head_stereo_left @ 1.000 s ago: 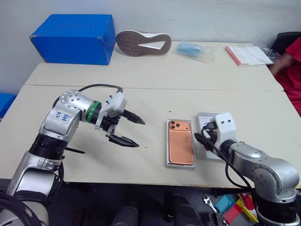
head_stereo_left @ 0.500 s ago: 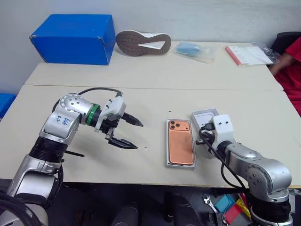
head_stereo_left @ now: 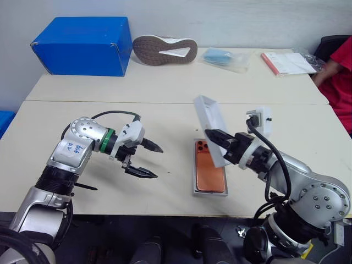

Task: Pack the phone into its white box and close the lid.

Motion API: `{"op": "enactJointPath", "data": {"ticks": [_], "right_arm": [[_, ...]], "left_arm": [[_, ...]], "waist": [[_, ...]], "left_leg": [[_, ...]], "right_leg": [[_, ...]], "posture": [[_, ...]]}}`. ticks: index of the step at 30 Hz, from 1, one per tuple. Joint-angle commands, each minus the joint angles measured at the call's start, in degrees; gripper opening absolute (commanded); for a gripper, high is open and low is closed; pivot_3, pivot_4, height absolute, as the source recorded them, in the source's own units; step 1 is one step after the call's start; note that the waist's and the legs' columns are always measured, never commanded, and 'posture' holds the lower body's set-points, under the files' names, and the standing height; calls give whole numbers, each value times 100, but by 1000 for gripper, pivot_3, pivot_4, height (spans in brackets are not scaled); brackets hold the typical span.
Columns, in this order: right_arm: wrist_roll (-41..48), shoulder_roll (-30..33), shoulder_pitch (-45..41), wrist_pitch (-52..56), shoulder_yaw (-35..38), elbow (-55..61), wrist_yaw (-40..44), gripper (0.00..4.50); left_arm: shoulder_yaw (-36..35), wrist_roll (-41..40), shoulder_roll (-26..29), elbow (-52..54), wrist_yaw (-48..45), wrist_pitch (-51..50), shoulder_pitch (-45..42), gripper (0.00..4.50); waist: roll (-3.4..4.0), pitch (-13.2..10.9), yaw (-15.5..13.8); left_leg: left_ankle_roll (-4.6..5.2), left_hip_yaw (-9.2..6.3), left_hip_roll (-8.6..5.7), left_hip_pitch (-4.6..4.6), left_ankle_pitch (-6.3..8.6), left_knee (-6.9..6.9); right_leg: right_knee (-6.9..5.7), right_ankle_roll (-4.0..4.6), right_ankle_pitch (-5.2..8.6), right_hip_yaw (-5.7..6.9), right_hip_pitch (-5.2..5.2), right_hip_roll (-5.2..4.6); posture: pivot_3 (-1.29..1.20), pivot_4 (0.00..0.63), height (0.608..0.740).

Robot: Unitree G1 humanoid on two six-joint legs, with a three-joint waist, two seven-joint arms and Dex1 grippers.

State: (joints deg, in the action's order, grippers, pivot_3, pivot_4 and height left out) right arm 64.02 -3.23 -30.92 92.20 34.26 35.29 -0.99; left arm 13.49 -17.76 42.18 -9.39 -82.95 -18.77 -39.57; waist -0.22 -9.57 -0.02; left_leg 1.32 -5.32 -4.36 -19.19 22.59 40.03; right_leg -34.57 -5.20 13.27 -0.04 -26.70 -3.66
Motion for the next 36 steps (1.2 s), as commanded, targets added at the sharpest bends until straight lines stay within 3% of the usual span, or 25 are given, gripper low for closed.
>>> {"op": "enactJointPath", "data": {"ticks": [1,8,11,24,36], "right_arm": [[1256,-297,-132,-65,-66,-529,-686,28],[4338,160,437,-2200,-1883,-1665,-2635,28],[4879,361,578,-2907,-2408,-1827,-2969,28],[4088,1098,1606,-3935,-3000,-1978,-2325,28],[3363,1997,2345,-4119,-3301,-1006,-1427,28]], "left_arm": [[-217,27,122,78,47,69,92,4500],[-402,-5,364,247,106,-50,324,4500],[-453,-7,456,294,130,-82,395,4500],[-584,-17,596,363,218,-260,403,4500],[-138,337,-132,54,514,-163,33,4500]], "waist": [[7,-4,26],[15,-8,164],[15,-8,177],[14,-7,152],[10,-5,-10]], "left_leg": [[-1,0,1,1,0,-1],[-8,7,5,0,-3,-8],[-9,12,5,0,-4,-8],[-3,16,9,-3,-1,-8],[5,17,7,-2,3,-5]], "right_leg": [[-1,0,0,1,0,0],[-11,1,1,0,-20,0],[-12,1,1,-3,-21,0],[-6,1,1,-10,-20,1],[10,0,0,-11,-6,0]], "posture": [[0,150,740],[0,150,740],[0,150,740],[0,150,740],[0,150,740]]}}
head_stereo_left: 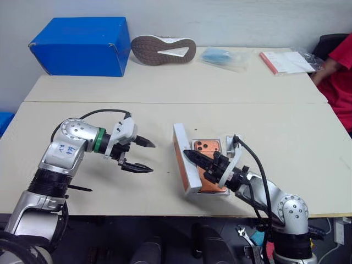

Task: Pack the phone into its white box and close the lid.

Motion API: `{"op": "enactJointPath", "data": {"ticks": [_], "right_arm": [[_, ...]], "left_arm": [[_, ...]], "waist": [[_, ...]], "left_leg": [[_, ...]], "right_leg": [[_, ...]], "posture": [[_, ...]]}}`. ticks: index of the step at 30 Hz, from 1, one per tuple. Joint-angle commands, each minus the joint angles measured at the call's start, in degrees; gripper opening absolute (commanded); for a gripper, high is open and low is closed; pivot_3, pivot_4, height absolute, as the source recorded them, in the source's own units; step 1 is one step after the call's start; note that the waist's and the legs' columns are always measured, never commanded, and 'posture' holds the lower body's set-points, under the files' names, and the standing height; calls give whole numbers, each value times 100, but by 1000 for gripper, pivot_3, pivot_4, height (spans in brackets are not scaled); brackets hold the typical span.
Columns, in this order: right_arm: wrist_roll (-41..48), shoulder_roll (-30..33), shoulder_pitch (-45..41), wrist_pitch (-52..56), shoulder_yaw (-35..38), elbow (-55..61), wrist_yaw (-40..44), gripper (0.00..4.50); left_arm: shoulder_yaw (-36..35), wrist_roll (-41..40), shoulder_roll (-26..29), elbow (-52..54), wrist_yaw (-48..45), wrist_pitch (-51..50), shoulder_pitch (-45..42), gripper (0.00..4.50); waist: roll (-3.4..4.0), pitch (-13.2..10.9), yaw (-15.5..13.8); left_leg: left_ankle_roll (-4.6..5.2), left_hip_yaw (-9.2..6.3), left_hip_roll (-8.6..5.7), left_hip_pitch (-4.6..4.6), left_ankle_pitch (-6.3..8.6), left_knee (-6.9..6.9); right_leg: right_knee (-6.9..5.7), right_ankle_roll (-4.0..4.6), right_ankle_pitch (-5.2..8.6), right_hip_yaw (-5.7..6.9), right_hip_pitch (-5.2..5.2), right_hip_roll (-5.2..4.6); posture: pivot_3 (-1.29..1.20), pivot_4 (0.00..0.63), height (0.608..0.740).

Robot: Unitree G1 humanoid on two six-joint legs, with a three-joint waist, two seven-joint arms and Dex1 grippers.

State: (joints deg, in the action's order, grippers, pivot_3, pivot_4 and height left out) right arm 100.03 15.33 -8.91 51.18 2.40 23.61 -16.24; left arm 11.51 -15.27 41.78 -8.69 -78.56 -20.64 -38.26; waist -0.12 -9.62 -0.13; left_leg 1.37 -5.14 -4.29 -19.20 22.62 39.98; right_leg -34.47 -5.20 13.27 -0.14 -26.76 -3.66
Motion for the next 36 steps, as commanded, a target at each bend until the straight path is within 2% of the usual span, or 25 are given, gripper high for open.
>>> {"op": "enactJointPath", "data": {"ticks": [1,4,15,16,19,25,30,32,36], "right_arm": [[-336,159,175,-49,-149,180,120,28],[-550,134,274,-221,-183,212,152,0],[-753,318,509,-526,-178,402,355,0],[-739,328,510,-544,-179,419,377,0],[-652,357,499,-592,-145,444,363,693],[-411,880,728,-605,75,940,419,2741],[-125,1954,1231,-528,662,1565,800,2741],[-189,2519,1497,-408,1053,1784,1210,2741],[-885,3584,2348,-159,2189,2238,2531,2741]], "left_arm": [[96,101,-148,-28,74,11,-98,4500],[257,154,-349,42,114,-48,-37,3890],[413,171,-1041,429,670,-334,117,217],[418,178,-1079,427,706,-340,107,14],[459,210,-1142,407,757,-340,90,0],[543,317,-1294,176,871,-157,32,0],[576,364,-1475,32,901,-44,-61,0],[590,384,-1537,-44,886,25,-110,0],[633,421,-1697,-295,832,197,-284,0]], "waist": [[-1,0,4],[-1,1,7],[-2,3,-54],[-2,3,-64],[-2,3,-95],[-2,3,-135],[-2,2,-147],[1,1,-148],[3,0,-166]], "left_leg": [[0,0,0,0,0,0],[0,-1,1,2,0,0],[0,-2,1,5,0,4],[0,-2,1,5,0,4],[0,-2,1,5,0,4],[0,-2,1,3,0,4],[4,-3,0,-1,2,7],[5,-4,3,2,2,7],[10,-3,4,1,5,6]], "right_leg": [[1,0,0,1,1,0],[0,0,0,1,1,1],[4,-2,-1,1,11,0],[4,-2,-1,1,11,0],[5,-2,-1,1,11,0],[8,-2,-1,2,11,0],[19,-6,-4,4,15,-1],[30,-8,-5,5,20,1],[48,-11,-6,4,25,2]], "posture": [[0,150,740],[0,150,740],[0,150,740],[0,150,740],[0,150,740],[0,150,740],[0,150,740],[0,150,740],[0,150,740]]}}
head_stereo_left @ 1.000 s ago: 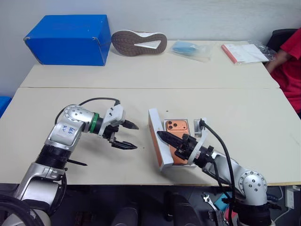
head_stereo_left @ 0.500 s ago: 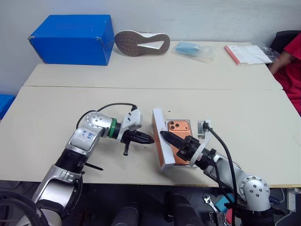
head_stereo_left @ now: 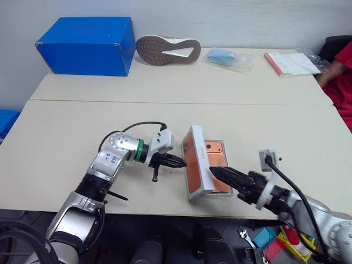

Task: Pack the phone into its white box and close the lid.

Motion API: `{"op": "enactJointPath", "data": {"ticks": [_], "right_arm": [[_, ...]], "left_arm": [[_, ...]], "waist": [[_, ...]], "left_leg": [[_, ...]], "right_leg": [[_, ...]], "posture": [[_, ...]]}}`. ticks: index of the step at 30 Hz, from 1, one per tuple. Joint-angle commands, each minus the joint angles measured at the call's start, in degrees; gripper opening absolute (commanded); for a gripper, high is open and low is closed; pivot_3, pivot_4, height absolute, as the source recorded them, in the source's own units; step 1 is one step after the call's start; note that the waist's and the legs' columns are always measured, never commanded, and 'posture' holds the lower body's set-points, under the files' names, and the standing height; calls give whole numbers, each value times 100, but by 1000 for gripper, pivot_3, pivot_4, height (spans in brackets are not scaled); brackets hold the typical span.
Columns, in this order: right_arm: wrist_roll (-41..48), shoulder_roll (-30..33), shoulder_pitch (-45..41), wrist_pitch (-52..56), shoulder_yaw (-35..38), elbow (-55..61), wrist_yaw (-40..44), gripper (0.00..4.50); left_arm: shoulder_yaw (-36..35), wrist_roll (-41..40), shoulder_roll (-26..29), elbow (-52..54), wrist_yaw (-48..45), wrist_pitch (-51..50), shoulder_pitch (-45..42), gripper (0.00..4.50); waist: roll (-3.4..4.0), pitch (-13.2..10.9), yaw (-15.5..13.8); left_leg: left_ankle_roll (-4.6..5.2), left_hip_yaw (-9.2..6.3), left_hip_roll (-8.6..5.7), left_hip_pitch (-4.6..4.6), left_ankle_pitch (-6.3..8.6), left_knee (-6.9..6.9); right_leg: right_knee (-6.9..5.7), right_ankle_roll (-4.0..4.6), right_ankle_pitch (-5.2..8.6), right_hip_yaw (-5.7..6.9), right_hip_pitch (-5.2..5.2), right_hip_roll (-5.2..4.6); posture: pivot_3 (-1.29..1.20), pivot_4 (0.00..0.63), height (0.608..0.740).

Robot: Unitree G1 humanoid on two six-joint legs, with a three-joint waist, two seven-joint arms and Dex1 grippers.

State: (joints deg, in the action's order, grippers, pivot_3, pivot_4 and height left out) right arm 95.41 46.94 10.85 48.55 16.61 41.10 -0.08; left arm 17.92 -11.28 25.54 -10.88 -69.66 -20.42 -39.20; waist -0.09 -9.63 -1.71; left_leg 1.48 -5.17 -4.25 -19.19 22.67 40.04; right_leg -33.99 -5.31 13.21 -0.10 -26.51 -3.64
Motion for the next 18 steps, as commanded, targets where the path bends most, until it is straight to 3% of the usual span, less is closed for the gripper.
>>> {"op": "enactJointPath", "data": {"ticks": [1,7,11,14,18], "right_arm": [[-695,571,581,93,1011,576,1244,2741],[-2326,923,1644,-186,1772,947,2835,2741],[-2641,756,1700,-353,1793,894,3012,2741],[-3081,708,1753,-461,1666,906,3158,2741],[-3602,668,1777,-634,1456,923,3444,1794]], "left_arm": [[6,26,-117,-136,-70,209,-233,0],[105,62,-449,-503,-192,541,-511,0],[92,83,-530,-716,-248,631,-644,0],[-66,-36,-260,-787,-521,552,-691,0],[-111,-212,431,-770,-1416,442,-597,0]], "waist": [[-1,1,-21],[-6,2,-132],[-7,1,-136],[-8,0,-131],[-7,0,-108]], "left_leg": [[2,1,-1,0,1,1],[12,14,-2,1,4,5],[14,21,-4,3,4,6],[13,22,-4,5,3,5],[11,24,-2,6,3,4]], "right_leg": [[3,-3,-2,0,3,0],[3,-17,-10,-10,8,4],[7,-22,-13,-18,8,4],[9,-22,-13,-19,5,4],[7,-21,-13,-20,0,6]], "posture": [[0,150,740],[0,150,740],[0,150,740],[0,150,740],[0,150,740]]}}
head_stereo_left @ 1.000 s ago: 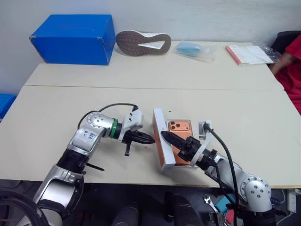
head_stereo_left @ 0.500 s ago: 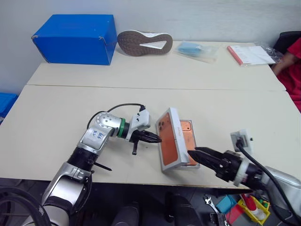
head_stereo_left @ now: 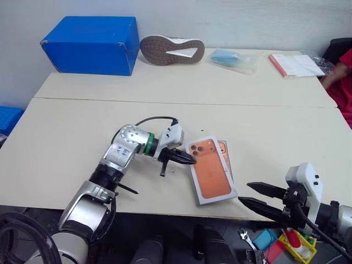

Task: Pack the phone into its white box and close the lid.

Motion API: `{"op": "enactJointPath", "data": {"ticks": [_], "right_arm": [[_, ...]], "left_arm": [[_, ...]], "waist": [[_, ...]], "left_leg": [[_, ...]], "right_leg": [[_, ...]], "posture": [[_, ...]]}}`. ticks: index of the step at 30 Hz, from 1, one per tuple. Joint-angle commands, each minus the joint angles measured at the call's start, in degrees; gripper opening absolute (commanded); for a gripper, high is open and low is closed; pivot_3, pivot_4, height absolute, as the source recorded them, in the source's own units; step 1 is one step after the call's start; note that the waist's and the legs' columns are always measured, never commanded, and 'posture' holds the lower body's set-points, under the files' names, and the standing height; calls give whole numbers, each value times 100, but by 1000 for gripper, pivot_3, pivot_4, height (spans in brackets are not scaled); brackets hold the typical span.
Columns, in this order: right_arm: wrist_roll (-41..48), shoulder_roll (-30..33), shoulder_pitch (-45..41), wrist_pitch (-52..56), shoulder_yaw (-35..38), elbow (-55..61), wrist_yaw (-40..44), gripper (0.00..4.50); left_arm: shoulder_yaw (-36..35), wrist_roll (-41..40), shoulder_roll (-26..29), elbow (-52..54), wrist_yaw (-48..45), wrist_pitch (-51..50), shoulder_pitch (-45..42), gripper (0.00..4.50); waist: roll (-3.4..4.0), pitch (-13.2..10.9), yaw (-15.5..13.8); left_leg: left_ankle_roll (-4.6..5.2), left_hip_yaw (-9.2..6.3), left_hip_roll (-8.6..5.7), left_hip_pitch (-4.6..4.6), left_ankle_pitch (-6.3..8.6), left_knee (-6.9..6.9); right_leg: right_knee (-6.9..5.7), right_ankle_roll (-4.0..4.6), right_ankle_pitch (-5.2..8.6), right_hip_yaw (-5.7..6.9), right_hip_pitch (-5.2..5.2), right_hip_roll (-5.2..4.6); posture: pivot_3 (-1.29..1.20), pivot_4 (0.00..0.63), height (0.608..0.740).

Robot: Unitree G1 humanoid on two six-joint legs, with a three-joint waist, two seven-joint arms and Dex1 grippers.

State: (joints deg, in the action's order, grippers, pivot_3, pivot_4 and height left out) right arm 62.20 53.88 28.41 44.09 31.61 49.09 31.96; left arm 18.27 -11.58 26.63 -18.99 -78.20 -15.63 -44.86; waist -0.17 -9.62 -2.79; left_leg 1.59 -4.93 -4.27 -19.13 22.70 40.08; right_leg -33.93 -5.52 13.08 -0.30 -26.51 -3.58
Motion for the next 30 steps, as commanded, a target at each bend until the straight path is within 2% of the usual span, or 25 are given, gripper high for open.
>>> {"op": "enactJointPath", "data": {"ticks": [1,3,5,10,14,22,30], "right_arm": [[-451,0,48,-255,-108,156,371,1457],[-852,75,101,-401,-300,218,637,709],[-1492,234,183,-671,-655,262,949,8],[-3130,612,224,-1586,-1784,76,1473,8],[-3896,611,-194,-1984,-2465,-212,1532,8],[-4427,147,-1094,-1848,-3282,-618,1291,8],[-4565,-164,-1113,-1746,-3383,-570,1157,8]], "left_arm": [[-111,-159,490,29,-761,7,5,0],[-26,18,695,-136,-930,274,26,0],[51,262,664,-446,-808,651,-28,0],[140,804,68,-1342,-106,1425,-355,0],[208,1077,-351,-2037,138,1884,-640,0],[148,1356,-988,-3375,433,2389,-1328,0],[-8,1361,-1286,-3997,212,2699,-1709,0]], "waist": [[1,0,-5],[1,0,-14],[1,0,-48],[-5,-1,-131],[-16,0,-119],[-19,1,-69],[-20,2,-43]], "left_leg": [[0,0,0,0,0,0],[0,0,-1,1,0,1],[1,-2,-5,0,0,2],[10,0,-16,-7,-1,7],[12,19,-15,-5,-1,10],[14,41,-14,4,-1,10],[14,42,-15,3,-1,11]], "right_leg": [[0,0,0,0,0,0],[3,0,0,1,2,-1],[4,0,0,3,5,-4],[4,-4,-2,10,7,2],[0,-12,-7,16,5,0],[3,-14,-8,15,-1,-1],[-4,-16,-10,16,-1,-1]], "posture": [[0,150,740],[0,150,740],[0,150,740],[0,150,740],[0,150,740],[0,150,740],[0,150,740]]}}
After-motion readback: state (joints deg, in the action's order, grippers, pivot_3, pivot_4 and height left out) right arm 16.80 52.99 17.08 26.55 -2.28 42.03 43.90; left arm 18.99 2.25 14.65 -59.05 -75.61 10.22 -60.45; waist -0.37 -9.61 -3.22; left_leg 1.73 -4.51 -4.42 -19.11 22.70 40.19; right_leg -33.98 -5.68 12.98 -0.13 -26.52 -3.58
